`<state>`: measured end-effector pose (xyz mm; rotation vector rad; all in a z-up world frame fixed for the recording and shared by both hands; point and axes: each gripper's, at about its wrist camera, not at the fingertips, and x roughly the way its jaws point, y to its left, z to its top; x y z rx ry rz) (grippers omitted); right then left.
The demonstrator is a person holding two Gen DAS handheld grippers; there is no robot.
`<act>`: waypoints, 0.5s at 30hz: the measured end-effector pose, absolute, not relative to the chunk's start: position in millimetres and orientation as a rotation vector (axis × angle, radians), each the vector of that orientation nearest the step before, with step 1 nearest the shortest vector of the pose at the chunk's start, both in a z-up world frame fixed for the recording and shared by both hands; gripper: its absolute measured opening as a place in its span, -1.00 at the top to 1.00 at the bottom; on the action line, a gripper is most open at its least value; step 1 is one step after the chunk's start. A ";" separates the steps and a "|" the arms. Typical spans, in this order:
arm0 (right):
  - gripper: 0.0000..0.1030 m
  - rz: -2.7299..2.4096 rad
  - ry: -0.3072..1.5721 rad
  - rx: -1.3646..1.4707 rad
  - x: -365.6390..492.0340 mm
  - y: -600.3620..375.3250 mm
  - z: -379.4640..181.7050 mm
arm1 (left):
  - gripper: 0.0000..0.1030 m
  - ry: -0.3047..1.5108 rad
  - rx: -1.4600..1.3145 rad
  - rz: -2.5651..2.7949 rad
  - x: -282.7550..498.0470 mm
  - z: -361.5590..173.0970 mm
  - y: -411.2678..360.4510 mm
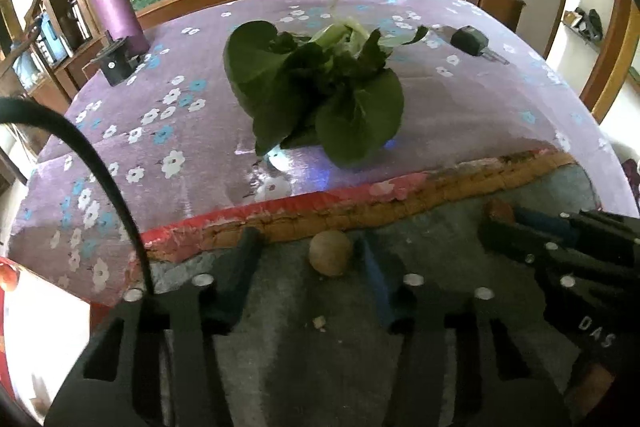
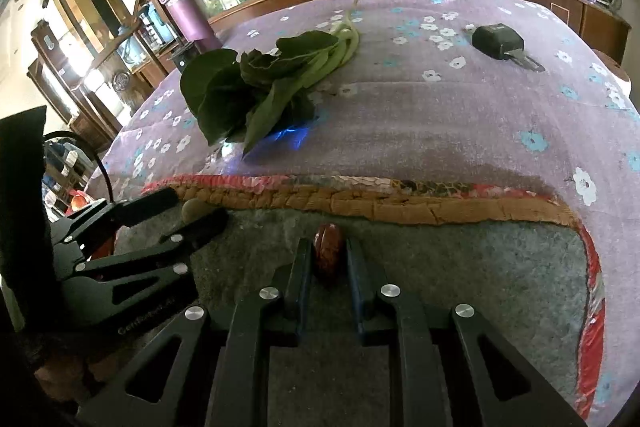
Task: Organize fruits
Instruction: 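Grasp a red date with the right gripper while the left grasps a round brown fruit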
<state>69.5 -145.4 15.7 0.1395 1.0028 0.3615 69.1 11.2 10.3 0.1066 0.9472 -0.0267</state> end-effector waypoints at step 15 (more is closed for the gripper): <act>0.67 0.364 1.005 0.165 69.8 -149.0 16.3 | 0.61 0.893 0.154 -0.031 55.4 20.6 -0.6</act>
